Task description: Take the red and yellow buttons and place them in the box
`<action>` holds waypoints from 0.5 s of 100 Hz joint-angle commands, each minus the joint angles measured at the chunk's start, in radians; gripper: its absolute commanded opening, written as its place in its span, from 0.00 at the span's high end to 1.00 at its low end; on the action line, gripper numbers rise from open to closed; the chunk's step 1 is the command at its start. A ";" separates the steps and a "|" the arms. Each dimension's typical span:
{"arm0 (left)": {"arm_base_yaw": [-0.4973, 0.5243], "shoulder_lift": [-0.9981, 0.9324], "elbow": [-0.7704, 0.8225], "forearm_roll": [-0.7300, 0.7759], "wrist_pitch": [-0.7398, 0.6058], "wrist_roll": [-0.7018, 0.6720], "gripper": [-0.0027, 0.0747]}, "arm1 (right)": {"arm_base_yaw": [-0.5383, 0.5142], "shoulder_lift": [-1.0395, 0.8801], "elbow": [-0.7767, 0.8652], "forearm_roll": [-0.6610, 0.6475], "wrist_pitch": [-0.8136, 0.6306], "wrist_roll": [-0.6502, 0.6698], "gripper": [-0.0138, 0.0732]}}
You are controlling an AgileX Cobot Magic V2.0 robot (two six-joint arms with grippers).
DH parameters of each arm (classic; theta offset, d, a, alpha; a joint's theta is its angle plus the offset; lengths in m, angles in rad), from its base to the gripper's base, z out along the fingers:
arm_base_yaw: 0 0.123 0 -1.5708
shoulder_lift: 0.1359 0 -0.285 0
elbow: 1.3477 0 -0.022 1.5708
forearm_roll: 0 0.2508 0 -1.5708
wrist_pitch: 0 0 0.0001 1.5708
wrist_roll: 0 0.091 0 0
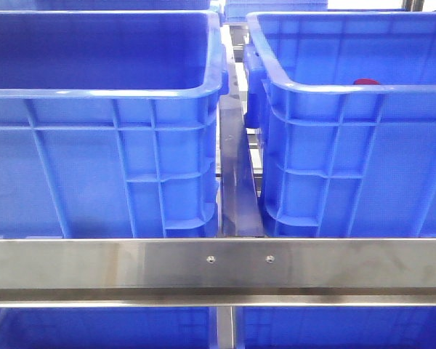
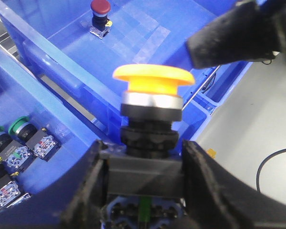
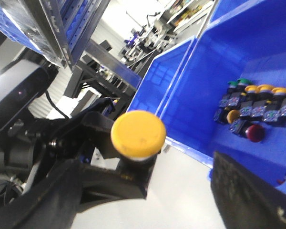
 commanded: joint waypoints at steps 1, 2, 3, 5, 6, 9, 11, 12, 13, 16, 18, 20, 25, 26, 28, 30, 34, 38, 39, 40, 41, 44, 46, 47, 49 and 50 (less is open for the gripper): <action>-0.008 -0.030 -0.033 -0.003 -0.068 -0.003 0.99 | 0.000 0.024 -0.054 0.144 0.067 0.004 0.18; -0.008 -0.030 -0.033 -0.003 -0.068 -0.003 0.99 | 0.000 0.029 -0.058 0.144 0.069 0.004 0.18; -0.008 -0.030 -0.033 -0.003 -0.068 -0.003 0.99 | 0.000 0.031 -0.060 0.144 0.069 0.004 0.18; -0.008 -0.030 -0.033 -0.003 -0.068 -0.003 0.99 | 0.001 0.038 -0.065 0.144 0.071 0.008 0.18; -0.008 -0.030 -0.033 -0.003 -0.068 -0.003 0.99 | 0.004 0.041 -0.066 0.144 0.071 0.009 0.18; -0.008 -0.030 -0.033 -0.003 -0.068 -0.003 0.99 | 0.009 0.052 -0.075 0.145 0.070 0.013 0.18; -0.008 -0.030 -0.033 -0.003 -0.068 -0.003 0.99 | 0.015 0.056 -0.079 0.145 0.070 0.014 0.18; -0.008 -0.030 -0.033 -0.003 -0.068 -0.003 0.99 | 0.018 0.061 -0.081 0.145 0.070 0.015 0.18; -0.008 -0.030 -0.033 -0.003 -0.068 -0.003 0.99 | 0.022 0.063 -0.082 0.145 0.069 0.014 0.18; -0.008 -0.030 -0.033 -0.003 -0.068 -0.003 0.99 | 0.036 0.073 -0.091 0.145 0.069 0.015 0.18; -0.008 -0.030 -0.033 -0.003 -0.068 -0.003 0.99 | 0.042 0.079 -0.096 0.145 0.069 0.015 0.18; -0.008 -0.030 -0.033 -0.003 -0.068 -0.003 0.99 | 0.052 0.085 -0.099 0.145 0.069 0.015 0.18; -0.008 -0.030 -0.033 -0.006 -0.068 -0.003 0.99 | 0.077 0.101 -0.117 0.145 0.065 0.015 0.18; -0.008 -0.030 -0.033 -0.006 -0.068 -0.003 0.99 | 0.080 0.105 -0.119 0.145 0.065 0.015 0.18; -0.008 -0.030 -0.033 -0.006 -0.068 -0.003 0.99 | 0.090 0.112 -0.126 0.145 0.060 0.015 0.18; -0.008 -0.030 -0.033 -0.007 -0.068 -0.003 0.99 | 0.099 0.119 -0.134 0.145 0.056 0.015 0.18; -0.008 -0.030 -0.033 -0.007 -0.068 -0.003 0.99 | 0.115 0.133 -0.151 0.145 0.047 0.015 0.18; -0.008 -0.030 -0.033 -0.007 -0.068 -0.003 0.99 | 0.126 0.145 -0.165 0.145 0.040 0.015 0.18; -0.008 -0.030 -0.033 -0.007 -0.068 -0.003 0.99 | 0.130 0.147 -0.170 0.145 0.038 0.015 0.18; -0.008 -0.030 -0.033 -0.007 -0.068 -0.003 0.99 | 0.132 0.151 -0.173 0.145 0.036 0.015 0.18; -0.008 -0.030 -0.033 -0.007 -0.068 -0.003 0.99 | 0.136 0.153 -0.175 0.145 0.034 0.015 0.18; -0.008 -0.030 -0.033 -0.007 -0.068 -0.003 0.99 | 0.141 0.163 -0.187 0.145 0.031 0.015 0.18; -0.008 -0.030 -0.033 -0.007 -0.068 -0.003 0.99 | 0.144 0.167 -0.194 0.145 0.031 0.015 0.18; -0.008 -0.030 -0.033 -0.007 -0.068 -0.003 0.99 | 0.145 0.171 -0.196 0.145 0.031 0.015 0.18; -0.008 -0.030 -0.033 -0.007 -0.068 -0.003 0.99 | 0.148 0.176 -0.202 0.145 0.031 0.015 0.18; -0.008 -0.030 -0.033 -0.007 -0.068 -0.003 0.99 | 0.149 0.178 -0.204 0.145 0.031 0.015 0.18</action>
